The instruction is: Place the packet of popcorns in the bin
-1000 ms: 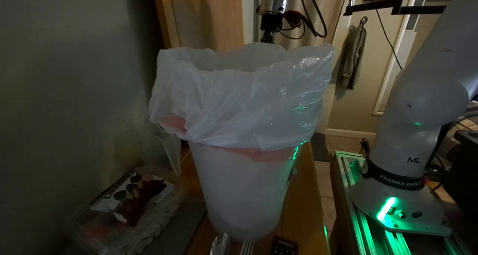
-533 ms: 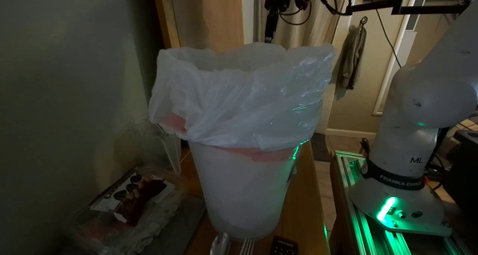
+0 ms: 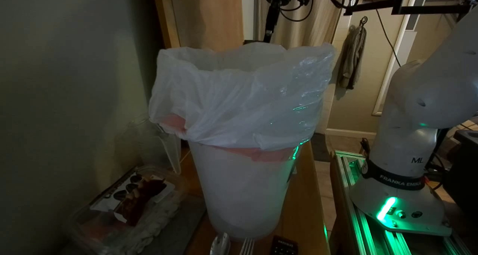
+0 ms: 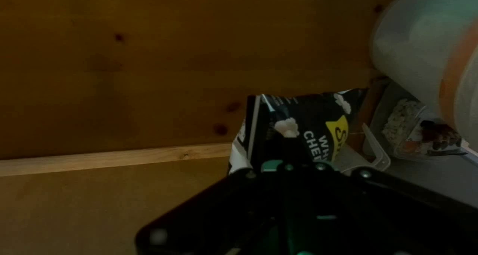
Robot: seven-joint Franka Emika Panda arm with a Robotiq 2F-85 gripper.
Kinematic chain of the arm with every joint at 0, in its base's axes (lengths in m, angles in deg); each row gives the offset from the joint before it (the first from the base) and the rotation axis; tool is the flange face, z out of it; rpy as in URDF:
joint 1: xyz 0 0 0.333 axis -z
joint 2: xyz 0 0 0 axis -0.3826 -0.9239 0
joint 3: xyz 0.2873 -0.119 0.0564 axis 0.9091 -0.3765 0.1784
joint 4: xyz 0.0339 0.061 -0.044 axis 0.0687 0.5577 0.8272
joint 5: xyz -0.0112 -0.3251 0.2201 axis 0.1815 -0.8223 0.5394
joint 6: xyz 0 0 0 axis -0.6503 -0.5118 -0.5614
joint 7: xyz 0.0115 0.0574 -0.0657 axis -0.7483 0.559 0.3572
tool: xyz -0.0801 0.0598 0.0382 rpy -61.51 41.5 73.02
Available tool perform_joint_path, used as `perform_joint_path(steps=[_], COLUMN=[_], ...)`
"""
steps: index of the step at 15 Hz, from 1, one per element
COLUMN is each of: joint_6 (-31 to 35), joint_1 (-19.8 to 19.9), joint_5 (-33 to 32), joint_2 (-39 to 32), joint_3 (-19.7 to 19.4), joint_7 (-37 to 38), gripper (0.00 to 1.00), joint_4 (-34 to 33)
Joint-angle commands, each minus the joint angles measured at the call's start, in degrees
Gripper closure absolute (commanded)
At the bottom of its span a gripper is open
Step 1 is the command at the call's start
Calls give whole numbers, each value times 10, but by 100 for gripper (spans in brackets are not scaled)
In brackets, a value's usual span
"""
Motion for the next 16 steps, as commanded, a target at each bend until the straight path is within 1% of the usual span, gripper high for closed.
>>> perform_joint_path(steps=[1,5,11,16], joint_6=[-20,-69,-160,-219], joint_1=[-28,-56,-86,-119], joint_5=[19,43,55,87], joint_2=[12,36,64,66], joint_3=[-15,-14,-15,1], joint_7=[-12,-40,-58,-54], gripper=[100,100,100,100], joint_4=[-10,-34,-90,-137])
